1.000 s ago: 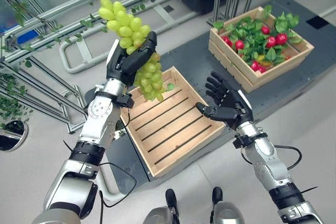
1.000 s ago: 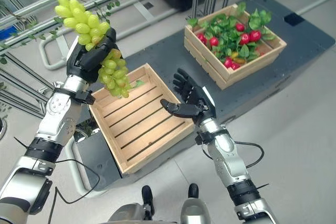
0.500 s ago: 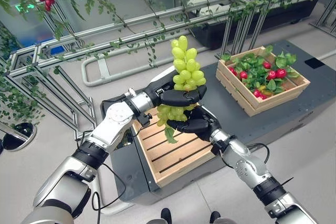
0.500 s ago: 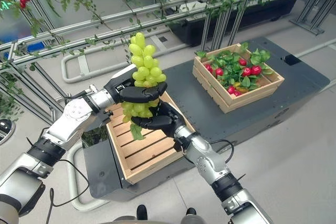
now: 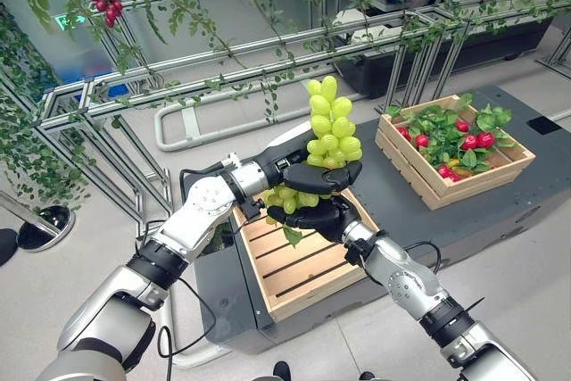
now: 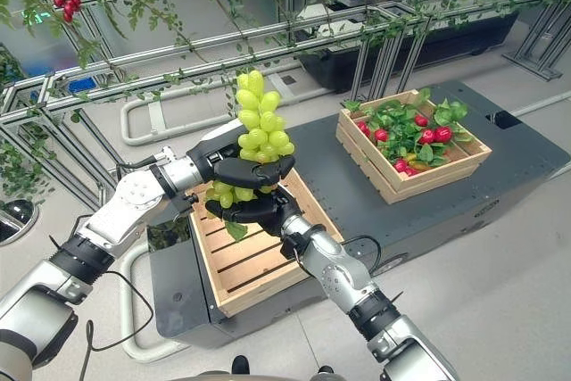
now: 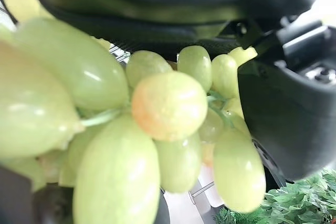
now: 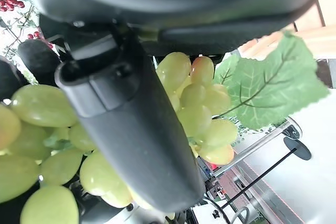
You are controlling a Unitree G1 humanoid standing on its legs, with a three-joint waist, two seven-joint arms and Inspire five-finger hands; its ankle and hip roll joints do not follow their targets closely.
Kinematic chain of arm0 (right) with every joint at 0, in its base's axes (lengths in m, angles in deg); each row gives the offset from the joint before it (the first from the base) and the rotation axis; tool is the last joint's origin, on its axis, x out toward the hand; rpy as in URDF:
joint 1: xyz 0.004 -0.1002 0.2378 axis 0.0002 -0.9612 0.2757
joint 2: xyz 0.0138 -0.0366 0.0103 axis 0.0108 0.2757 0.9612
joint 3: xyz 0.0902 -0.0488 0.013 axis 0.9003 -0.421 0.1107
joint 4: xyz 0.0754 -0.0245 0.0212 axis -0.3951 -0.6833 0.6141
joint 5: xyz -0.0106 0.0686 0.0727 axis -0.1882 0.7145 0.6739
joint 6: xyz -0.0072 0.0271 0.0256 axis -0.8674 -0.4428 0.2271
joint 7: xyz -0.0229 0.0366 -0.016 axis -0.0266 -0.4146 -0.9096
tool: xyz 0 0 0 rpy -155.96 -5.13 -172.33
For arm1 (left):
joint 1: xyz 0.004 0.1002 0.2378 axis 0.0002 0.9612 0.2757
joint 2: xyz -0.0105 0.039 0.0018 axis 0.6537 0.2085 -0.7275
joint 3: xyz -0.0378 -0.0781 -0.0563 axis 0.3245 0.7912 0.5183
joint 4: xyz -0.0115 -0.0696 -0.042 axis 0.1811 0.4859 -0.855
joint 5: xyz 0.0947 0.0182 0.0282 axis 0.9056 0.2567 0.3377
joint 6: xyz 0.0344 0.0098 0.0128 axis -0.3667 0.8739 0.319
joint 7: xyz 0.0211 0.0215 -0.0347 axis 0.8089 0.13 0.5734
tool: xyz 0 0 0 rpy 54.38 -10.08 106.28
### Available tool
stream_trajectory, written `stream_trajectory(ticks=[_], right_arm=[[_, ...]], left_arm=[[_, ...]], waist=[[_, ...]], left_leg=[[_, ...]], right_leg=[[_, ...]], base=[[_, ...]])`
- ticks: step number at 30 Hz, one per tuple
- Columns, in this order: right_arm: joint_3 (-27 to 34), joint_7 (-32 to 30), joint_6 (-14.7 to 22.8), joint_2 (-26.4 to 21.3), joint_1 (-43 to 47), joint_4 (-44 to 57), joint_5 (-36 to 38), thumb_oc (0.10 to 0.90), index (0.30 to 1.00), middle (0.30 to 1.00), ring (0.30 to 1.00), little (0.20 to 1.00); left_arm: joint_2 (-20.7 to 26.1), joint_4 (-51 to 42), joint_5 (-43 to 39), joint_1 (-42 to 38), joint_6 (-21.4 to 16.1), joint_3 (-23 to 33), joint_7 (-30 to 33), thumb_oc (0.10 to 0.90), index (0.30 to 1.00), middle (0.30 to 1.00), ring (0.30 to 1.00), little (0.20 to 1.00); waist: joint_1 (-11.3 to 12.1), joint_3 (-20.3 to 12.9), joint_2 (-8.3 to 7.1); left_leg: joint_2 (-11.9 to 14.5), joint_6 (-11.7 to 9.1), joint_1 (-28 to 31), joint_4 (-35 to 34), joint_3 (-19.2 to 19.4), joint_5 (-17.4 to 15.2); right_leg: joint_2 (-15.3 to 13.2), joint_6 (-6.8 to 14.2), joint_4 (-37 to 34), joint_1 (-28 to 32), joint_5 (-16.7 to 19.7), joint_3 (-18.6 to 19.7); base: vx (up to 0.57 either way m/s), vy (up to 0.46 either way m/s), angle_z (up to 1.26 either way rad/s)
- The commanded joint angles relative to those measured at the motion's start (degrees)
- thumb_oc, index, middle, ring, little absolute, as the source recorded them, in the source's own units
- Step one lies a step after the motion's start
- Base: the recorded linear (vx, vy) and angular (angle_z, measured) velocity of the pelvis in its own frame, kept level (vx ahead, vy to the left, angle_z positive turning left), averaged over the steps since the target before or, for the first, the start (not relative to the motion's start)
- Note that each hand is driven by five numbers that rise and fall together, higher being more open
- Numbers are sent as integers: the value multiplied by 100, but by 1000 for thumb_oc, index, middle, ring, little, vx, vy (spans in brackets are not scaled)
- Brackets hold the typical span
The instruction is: Pick up the fruits from the basket on one side to the basket on the other side
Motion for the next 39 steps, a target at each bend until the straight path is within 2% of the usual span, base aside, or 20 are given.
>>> stream_trajectory(ticks=[1, 6, 7, 8, 16, 18, 19, 21, 28, 39], right_arm=[[237, -50, 930, 650, 863, 293, 554, 800, 900, 900, 900, 900], [329, -80, 1157, 697, 859, 312, 477, 800, 900, 900, 900, 900], [357, 14, 1209, 725, 833, 312, 511, 552, 528, 528, 528, 528], [375, -19, 1244, 731, 808, 335, 518, 400, 300, 300, 300, 300], [494, -68, 1393, 732, 702, 233, 527, 400, 300, 300, 300, 300], [519, -91, 1402, 739, 668, 229, 510, 400, 300, 300, 300, 300], [535, -108, 1406, 745, 659, 220, 505, 400, 300, 300, 300, 300], [580, -130, 1391, 753, 637, 221, 461, 400, 300, 300, 300, 300], [617, -203, 1428, 761, 598, 175, 394, 400, 300, 300, 300, 300], [787, -221, 1480, 661, 208, 79, 350, 400, 300, 300, 300, 300]], left_arm=[[-326, 690, -279, -1150, -297, 37, 244, 400, 300, 300, 300, 300], [-387, 1196, -266, -957, -288, 208, 370, 400, 300, 300, 300, 300], [-419, 1389, -257, -876, -323, 270, 419, 400, 300, 300, 300, 300], [-436, 1483, -241, -827, -340, 313, 434, 400, 300, 300, 300, 300], [-540, 2108, -245, -581, -521, 636, 834, 400, 300, 300, 300, 300], [-576, 2188, -241, -540, -501, 711, 965, 424, 335, 335, 335, 335], [-606, 2227, -207, -510, -481, 760, 1041, 467, 401, 401, 401, 401], [-651, 2324, -161, -452, -404, 847, 1148, 800, 900, 900, 900, 900], [-685, 2496, 14, -398, -389, 1025, 1585, 800, 900, 900, 900, 900], [-543, 2678, 523, -108, -108, 1503, 2786, 800, 900, 900, 900, 900]], waist=[[79, -649, 13], [60, -660, 13], [52, -659, 11], [48, -662, 9], [24, -668, -5], [20, -667, -11], [19, -662, -14], [9, -653, -14], [-5, -646, -24], [-73, -648, -17]], left_leg=[[85, -119, 146, 9, 83, -553], [108, -118, 153, 9, 108, -547], [112, -117, 159, 9, 116, -547], [117, -117, 160, 9, 119, -550], [137, -125, 166, 9, 153, -540], [138, -123, 173, 9, 150, -546], [139, -122, 174, 9, 149, -546], [140, -121, 175, 9, 150, -548], [158, -127, 177, 9, 167, -541], [192, -130, 179, 9, 237, -524]], right_leg=[[-268, -181, 12, 173, -177, -200], [-266, -181, 12, 151, -167, -171], [-263, -184, 12, 147, -166, -158], [-263, -185, 12, 146, -169, -154], [-267, -185, 12, 131, -168, -132], [-266, -189, 12, 132, -170, -130], [-265, -192, 12, 132, -170, -132], [-261, -197, 12, 129, -174, -124], [-266, -197, 12, 126, -169, -126], [-256, -186, 12, 86, -140, -66]], base=[[0, 0, 0], [0, 0, 0], [0, 0, 0], [0, 0, 0], [0, 0, 0], [0, 0, 0], [0, 0, 0], [0, 0, 0], [0, 0, 0], [0, 0, 0]])
